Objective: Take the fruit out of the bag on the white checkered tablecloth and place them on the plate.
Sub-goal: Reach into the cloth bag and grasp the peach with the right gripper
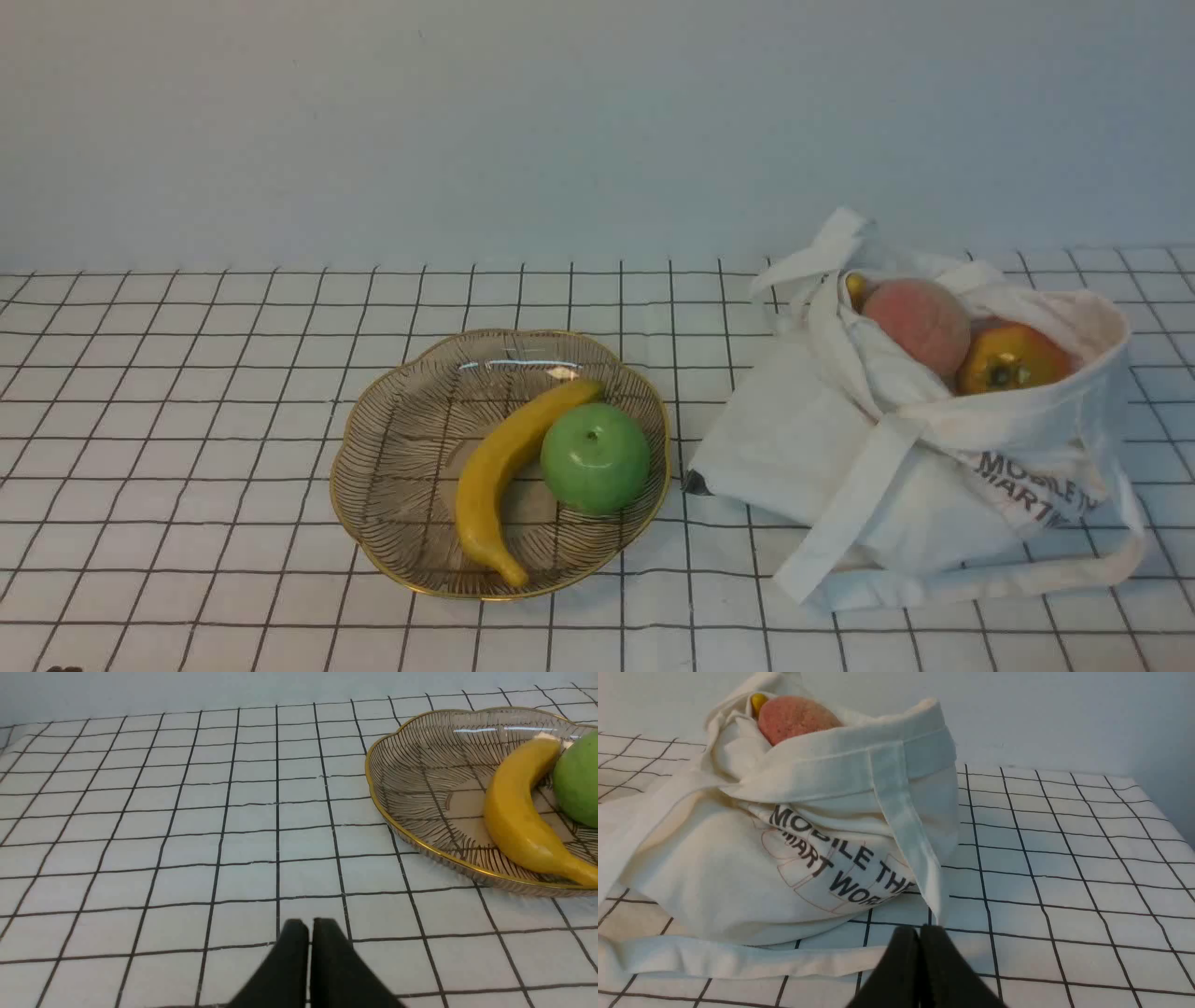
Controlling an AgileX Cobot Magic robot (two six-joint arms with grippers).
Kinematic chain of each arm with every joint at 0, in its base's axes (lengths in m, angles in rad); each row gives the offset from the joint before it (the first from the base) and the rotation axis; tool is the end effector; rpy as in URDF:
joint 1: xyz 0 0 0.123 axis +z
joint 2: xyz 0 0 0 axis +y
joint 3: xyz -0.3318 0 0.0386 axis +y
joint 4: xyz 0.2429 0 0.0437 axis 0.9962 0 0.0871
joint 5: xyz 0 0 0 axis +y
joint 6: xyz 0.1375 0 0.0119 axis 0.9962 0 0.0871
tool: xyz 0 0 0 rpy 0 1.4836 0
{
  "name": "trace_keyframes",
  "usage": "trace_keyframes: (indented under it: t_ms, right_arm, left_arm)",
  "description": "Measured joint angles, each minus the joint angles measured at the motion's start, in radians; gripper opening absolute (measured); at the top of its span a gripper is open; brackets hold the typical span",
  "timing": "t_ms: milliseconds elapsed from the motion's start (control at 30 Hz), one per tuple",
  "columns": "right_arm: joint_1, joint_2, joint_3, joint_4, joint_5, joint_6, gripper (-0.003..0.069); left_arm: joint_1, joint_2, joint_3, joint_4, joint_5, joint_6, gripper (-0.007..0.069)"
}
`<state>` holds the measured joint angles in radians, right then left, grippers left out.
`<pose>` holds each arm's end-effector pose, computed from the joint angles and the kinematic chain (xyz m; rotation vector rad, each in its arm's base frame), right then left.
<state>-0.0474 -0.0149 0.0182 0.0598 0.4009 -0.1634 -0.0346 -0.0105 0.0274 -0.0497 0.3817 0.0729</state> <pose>0.0419 0.0012 0.1565 -0.0735 1.8865 -0.0845 0.0426 -0.0040 0.1554 0.0704 1.8805 -0.0228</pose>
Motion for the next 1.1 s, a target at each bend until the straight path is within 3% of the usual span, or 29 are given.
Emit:
trace_keyframes:
  t_ms: [900,1000,1100]
  right_arm:
    - [0.000,0.000,0.000,0.005,-0.001,0.000,-0.0015]
    - [0.000,0.000,0.004,0.104,-0.024,0.030,-0.0015]
    - [0.000,0.000,0.012,0.361,-0.100,0.102,-0.0015]
  left_arm:
    - [0.000,0.000,0.000,0.000,0.000,0.000,-0.0008]
    - [0.000,0.000,0.000,0.000,0.000,0.000,-0.0008]
    - [0.000,0.000,0.000,0.000,0.000,0.000,-0.0008]
